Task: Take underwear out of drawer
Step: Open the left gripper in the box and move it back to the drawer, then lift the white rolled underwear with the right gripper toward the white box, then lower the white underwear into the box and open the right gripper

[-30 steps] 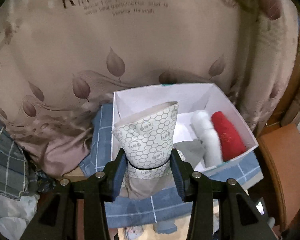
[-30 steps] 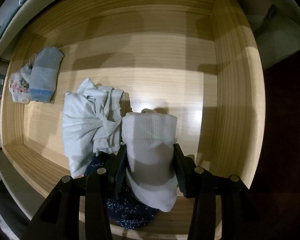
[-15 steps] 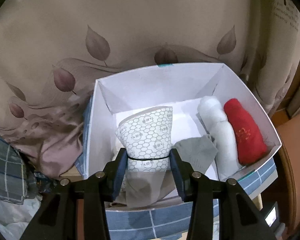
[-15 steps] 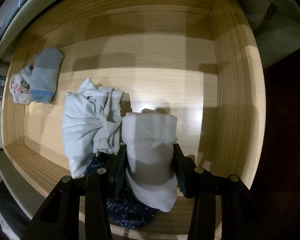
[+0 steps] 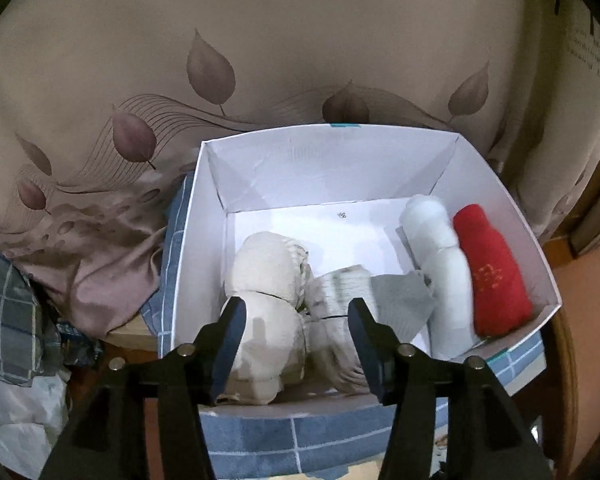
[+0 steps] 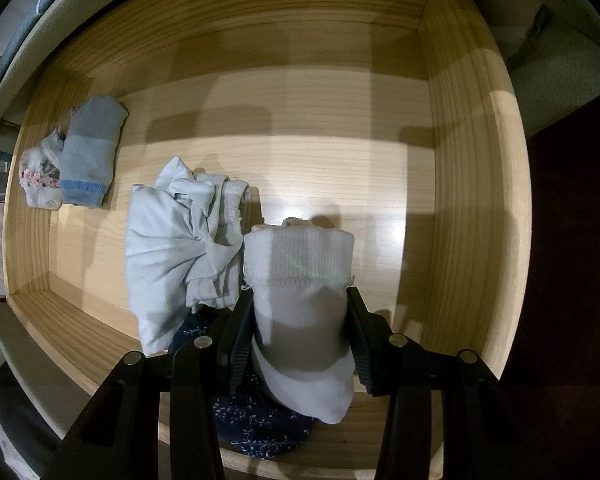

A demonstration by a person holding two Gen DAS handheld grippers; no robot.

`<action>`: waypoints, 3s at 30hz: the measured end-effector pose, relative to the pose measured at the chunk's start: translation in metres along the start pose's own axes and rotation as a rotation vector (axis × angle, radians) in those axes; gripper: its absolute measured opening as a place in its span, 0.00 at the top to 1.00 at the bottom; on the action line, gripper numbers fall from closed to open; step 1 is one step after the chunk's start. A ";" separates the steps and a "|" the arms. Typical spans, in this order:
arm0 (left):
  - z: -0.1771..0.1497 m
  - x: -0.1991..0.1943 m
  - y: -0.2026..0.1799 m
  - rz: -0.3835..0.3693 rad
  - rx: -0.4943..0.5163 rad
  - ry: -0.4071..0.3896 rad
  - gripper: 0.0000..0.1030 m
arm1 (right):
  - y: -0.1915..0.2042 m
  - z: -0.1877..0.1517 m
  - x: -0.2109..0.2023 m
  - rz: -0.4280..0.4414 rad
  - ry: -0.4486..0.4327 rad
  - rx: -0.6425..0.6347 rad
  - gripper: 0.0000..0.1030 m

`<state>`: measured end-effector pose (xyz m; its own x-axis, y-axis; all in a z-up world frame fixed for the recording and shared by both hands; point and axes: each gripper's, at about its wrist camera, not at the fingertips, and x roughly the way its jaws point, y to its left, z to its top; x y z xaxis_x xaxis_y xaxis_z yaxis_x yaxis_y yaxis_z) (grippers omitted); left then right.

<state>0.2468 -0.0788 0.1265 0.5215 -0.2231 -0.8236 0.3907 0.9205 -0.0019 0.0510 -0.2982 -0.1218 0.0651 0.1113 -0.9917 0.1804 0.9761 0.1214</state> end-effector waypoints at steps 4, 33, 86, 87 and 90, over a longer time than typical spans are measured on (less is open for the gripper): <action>-0.003 -0.019 0.007 -0.012 -0.018 -0.012 0.47 | -0.001 0.001 0.002 -0.001 0.002 -0.001 0.60; -0.226 -0.001 0.030 0.086 -0.172 0.165 0.46 | 0.009 0.004 0.003 -0.064 -0.004 -0.033 0.62; -0.243 -0.017 0.042 0.183 -0.272 0.012 0.46 | 0.099 0.109 -0.281 -0.035 -0.757 -0.070 0.64; -0.243 -0.017 0.043 0.180 -0.274 0.014 0.46 | 0.100 0.117 -0.279 -0.038 -0.749 -0.063 0.64; -0.243 -0.016 0.047 0.174 -0.287 0.018 0.46 | 0.101 0.142 -0.268 -0.046 -0.710 -0.052 0.64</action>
<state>0.0728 0.0459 0.0014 0.5468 -0.0511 -0.8357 0.0661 0.9977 -0.0177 0.1910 -0.2559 0.1626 0.6852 -0.0616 -0.7257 0.1522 0.9865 0.0600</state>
